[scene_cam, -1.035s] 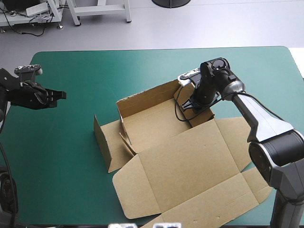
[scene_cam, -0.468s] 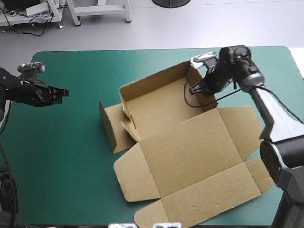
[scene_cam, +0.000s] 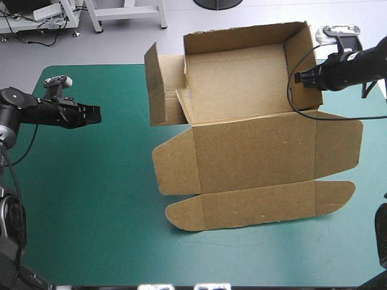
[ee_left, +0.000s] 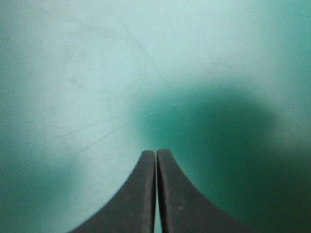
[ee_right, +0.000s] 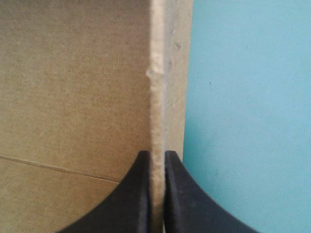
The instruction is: Fold the box
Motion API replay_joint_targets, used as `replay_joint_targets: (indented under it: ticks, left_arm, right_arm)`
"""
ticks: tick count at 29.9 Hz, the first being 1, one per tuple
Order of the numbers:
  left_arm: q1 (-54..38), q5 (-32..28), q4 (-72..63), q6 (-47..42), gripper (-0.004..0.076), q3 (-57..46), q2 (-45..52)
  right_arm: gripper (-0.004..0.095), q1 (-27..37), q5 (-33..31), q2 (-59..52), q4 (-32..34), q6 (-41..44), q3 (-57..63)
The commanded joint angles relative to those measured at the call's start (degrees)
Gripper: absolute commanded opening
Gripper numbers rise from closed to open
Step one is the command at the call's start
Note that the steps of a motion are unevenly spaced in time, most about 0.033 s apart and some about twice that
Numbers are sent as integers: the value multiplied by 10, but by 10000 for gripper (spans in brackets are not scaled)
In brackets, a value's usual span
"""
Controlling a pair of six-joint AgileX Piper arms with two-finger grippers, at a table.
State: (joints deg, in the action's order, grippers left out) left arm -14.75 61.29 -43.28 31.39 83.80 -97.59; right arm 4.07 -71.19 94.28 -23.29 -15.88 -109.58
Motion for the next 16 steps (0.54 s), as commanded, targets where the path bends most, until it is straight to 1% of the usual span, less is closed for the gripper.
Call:
replay_joint_targets:
  ticks: [1, 3, 6, 10, 16]
  left_arm:
    - [1, 21, -141, 64, -4, 14, -8]
    - [1, 50, -201, 95, -4, 14, -23]
    - [8, 74, -284, 132, -4, 14, -32]
    - [40, 74, -310, 164, -4, 14, -33]
    - [113, 69, -351, 213, -4, 14, -33]
  right_arm:
    - [-24, 5, -5, -45, -42, -6, -19]
    - [-24, 5, -5, -49, -49, -6, -19]
    - [-24, 5, -5, -54, -74, -8, -17]
    - [-24, 5, -5, -55, -102, -21, -15]
    - [-23, 5, -5, -55, -102, -22, -15]
